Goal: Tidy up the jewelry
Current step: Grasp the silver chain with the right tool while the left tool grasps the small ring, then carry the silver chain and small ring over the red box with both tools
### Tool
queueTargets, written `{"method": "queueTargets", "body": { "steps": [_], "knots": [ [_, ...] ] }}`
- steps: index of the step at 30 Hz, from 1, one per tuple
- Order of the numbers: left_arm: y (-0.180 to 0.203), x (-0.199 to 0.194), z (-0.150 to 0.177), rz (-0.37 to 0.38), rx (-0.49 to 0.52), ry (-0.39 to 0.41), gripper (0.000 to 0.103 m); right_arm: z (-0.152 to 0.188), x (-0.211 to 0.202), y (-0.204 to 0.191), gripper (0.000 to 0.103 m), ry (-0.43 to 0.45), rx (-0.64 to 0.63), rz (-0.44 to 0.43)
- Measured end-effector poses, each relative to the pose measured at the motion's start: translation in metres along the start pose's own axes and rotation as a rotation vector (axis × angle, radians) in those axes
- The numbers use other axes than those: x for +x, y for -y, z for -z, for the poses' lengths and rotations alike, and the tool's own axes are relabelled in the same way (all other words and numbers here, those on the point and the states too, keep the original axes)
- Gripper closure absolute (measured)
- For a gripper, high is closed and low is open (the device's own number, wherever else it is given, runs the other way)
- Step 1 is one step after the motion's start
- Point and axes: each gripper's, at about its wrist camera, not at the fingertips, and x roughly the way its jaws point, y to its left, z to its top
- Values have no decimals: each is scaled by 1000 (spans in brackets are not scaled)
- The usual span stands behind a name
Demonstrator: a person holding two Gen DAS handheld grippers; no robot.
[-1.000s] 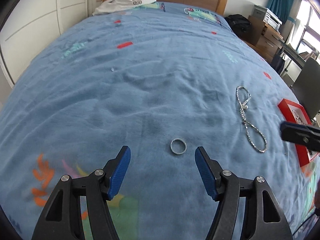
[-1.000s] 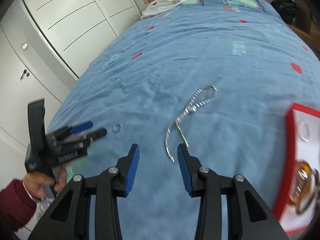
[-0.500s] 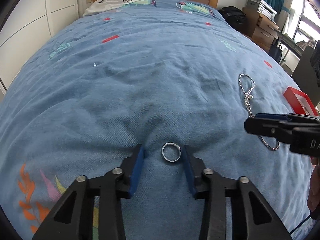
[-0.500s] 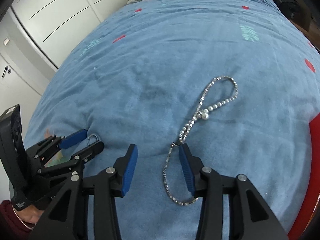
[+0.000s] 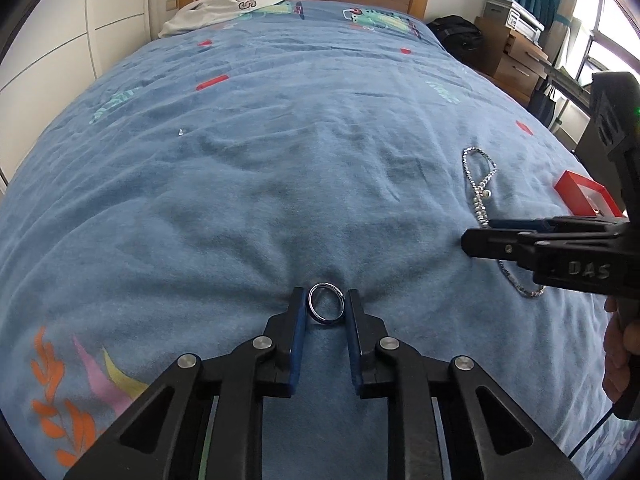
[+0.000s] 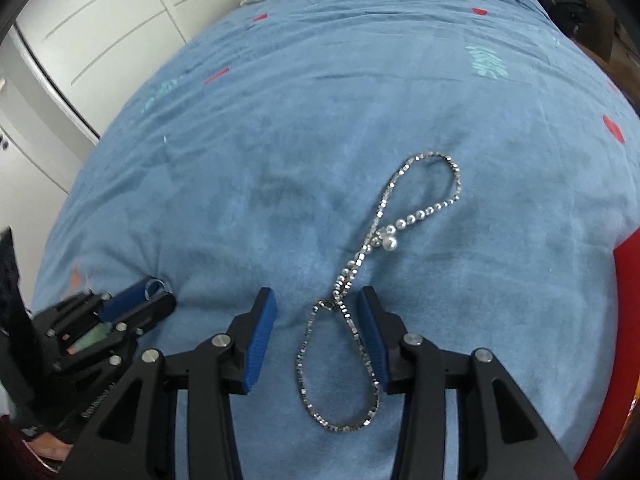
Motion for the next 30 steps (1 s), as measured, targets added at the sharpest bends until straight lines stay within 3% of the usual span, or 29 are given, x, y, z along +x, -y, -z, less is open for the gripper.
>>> {"method": "queueTargets", "body": {
  "steps": [2, 6, 13, 20, 26, 30],
  "knots": [
    [4, -4, -1, 4, 8, 1, 85, 3, -1, 1, 93, -9, -3, -12],
    [21, -17, -9, 31, 36, 9, 85, 14, -17, 12, 97, 21, 42, -77],
    [80, -42, -36, 121, 102, 53, 85, 31, -102, 45, 97, 187, 83, -130],
    [161, -55, -62, 248, 156, 79, 85, 41, -206, 108, 97, 353, 116, -89],
    [250, -49, -84, 343, 243, 87, 85, 56, -265, 168, 97, 410, 144, -20],
    [294, -32, -92, 374, 275, 73, 85, 64, -274, 208, 97, 405, 171, 10]
  ]
}}
